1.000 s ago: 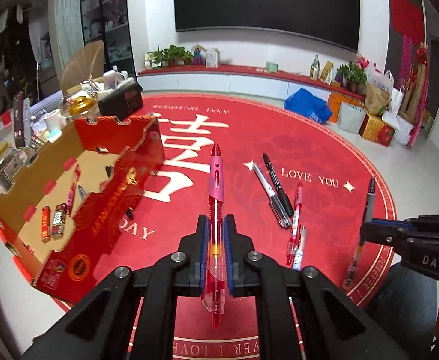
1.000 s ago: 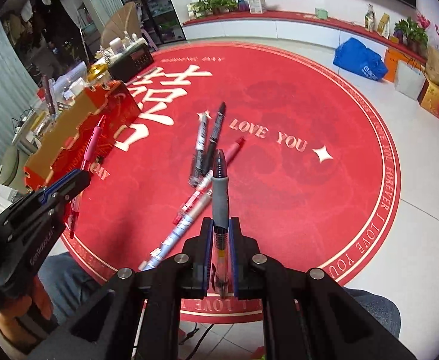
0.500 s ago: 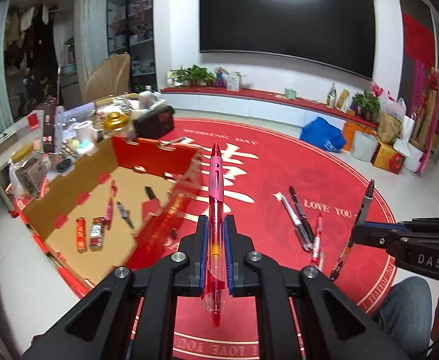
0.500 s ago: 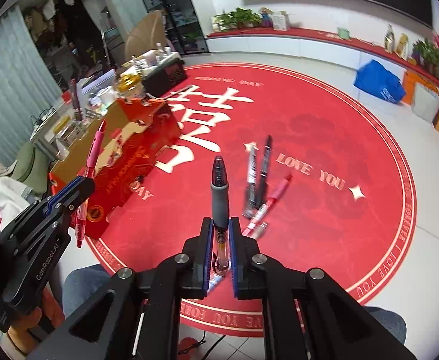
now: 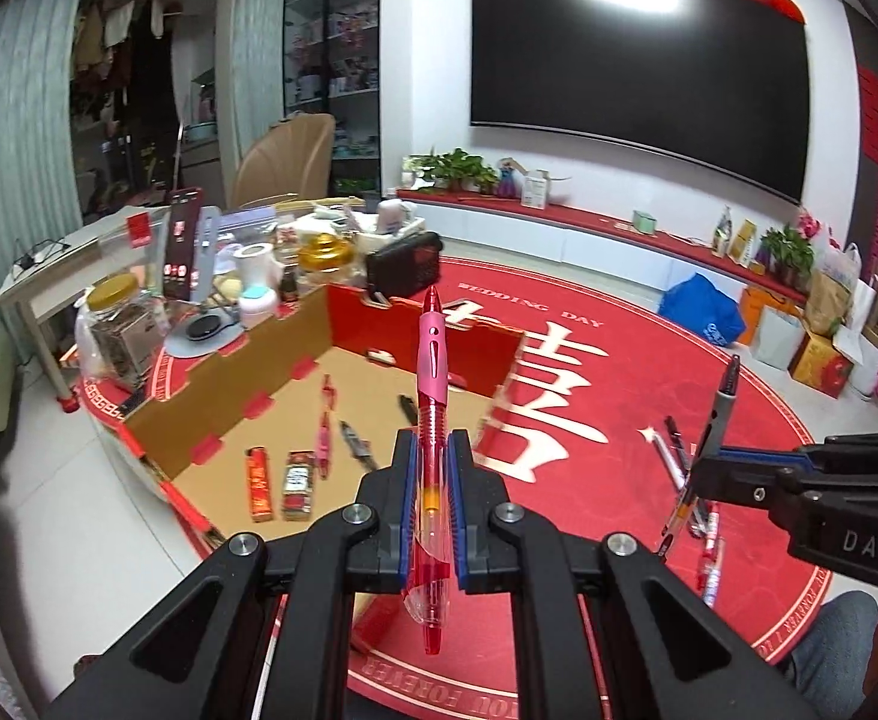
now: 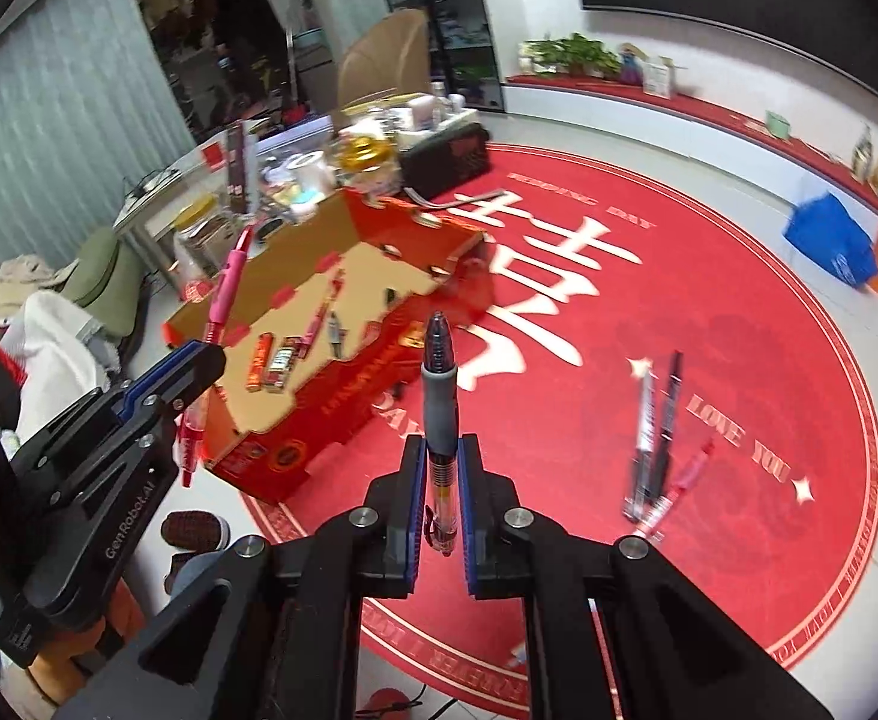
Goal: Organize rigid objects
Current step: 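Carry the pink pen and grey pen over the cardboard box with both tools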
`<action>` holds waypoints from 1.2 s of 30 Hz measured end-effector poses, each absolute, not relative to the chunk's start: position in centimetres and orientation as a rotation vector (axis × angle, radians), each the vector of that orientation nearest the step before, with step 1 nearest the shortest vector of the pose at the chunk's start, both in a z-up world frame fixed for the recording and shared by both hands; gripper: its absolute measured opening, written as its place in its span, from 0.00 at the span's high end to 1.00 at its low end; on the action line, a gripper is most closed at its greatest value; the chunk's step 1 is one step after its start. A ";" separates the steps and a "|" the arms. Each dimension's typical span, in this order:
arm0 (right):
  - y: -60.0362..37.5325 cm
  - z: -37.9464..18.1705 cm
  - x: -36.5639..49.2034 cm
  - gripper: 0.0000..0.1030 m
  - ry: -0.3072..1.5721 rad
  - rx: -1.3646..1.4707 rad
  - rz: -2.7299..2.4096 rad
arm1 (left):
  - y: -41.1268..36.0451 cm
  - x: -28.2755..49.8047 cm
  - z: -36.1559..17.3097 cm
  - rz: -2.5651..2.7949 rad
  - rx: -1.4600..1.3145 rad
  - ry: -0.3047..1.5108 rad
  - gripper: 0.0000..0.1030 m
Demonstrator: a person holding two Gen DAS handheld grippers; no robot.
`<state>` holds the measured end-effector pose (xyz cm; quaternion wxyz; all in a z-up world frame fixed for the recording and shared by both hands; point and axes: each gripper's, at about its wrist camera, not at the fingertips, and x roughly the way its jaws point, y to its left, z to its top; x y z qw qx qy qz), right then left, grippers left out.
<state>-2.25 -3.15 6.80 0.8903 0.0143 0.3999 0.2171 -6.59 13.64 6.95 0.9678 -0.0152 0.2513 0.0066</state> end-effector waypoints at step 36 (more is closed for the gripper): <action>11.7 8.4 4.5 0.89 0.825 -0.095 0.679 | 22.3 0.3 5.7 0.214 -0.054 0.580 0.90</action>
